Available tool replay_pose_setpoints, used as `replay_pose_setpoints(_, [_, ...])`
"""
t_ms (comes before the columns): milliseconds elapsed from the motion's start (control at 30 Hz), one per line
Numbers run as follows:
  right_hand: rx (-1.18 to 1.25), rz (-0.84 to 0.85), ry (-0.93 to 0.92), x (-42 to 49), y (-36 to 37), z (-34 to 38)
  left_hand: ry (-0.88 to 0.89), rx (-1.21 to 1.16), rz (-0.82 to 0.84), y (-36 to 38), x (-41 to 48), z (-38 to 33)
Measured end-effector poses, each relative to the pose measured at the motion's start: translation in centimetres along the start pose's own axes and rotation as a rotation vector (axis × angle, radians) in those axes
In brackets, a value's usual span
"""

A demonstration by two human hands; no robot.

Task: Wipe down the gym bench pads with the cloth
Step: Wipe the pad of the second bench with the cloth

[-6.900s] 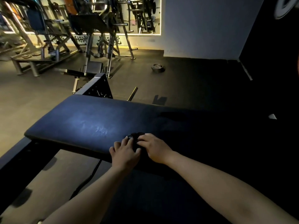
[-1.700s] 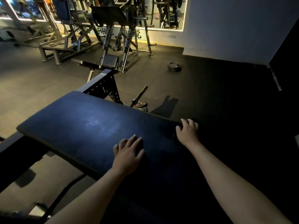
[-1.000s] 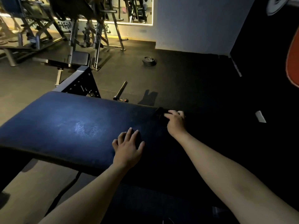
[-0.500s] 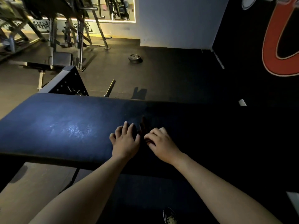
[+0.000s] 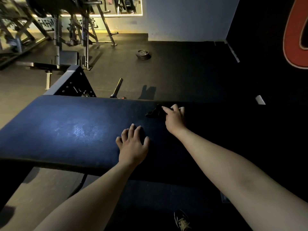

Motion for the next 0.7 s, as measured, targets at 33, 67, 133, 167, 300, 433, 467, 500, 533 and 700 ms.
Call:
replay_pose_setpoints(33, [-0.001, 0.007, -0.016, -0.5, -0.1, 0.3, 0.003, -0.001, 0.001, -0.1, 0.0, -0.1])
replay_pose_setpoints(67, [-0.002, 0.015, -0.038, -1.2, -0.2, 0.6, 0.006, -0.004, 0.008, -0.1, 0.0, -0.1])
replay_pose_setpoints(133, [-0.003, 0.03, -0.087, -3.2, -0.7, 1.1, 0.026, -0.017, 0.021, -0.3, -0.1, -0.1])
replay_pose_setpoints(167, [-0.013, 0.028, -0.115, -4.5, -0.9, 1.5, 0.04, -0.025, 0.032, -0.4, -0.2, 0.0])
replay_pose_setpoints(300, [0.006, -0.013, -0.195, -11.7, -2.1, 3.5, 0.064, -0.063, 0.086, -1.1, -1.1, -0.1])
replay_pose_setpoints(433, [0.042, 0.046, -0.256, -17.5, -1.9, 5.4, 0.05, -0.087, 0.036, -1.3, -4.2, -0.6])
replay_pose_setpoints(467, [0.033, 0.04, -0.277, -18.3, -2.0, 5.5, 0.059, -0.094, 0.016, -1.4, -5.1, -0.5])
replay_pose_setpoints(500, [0.02, 0.023, -0.293, -18.5, -2.1, 5.4, 0.077, -0.095, 0.01, -1.4, -5.8, -0.3])
replay_pose_setpoints(533, [-0.001, -0.007, -0.297, -18.5, -2.4, 4.9, 0.103, -0.086, 0.017, -1.3, -6.5, 0.0])
replay_pose_setpoints(700, [-0.104, -0.213, 0.053, -16.5, -5.0, -1.8, 0.204, -0.098, 0.068, -1.0, -8.5, 1.6])
Point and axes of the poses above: each hand's wrist, its own x-axis towards the middle knuckle, its own y-axis out of the palm, z = x × y, the point moved 9 cm from there along x, towards the middle knuckle, and after that the axes turned 3 degrees about -x, right-handed, at the moved point
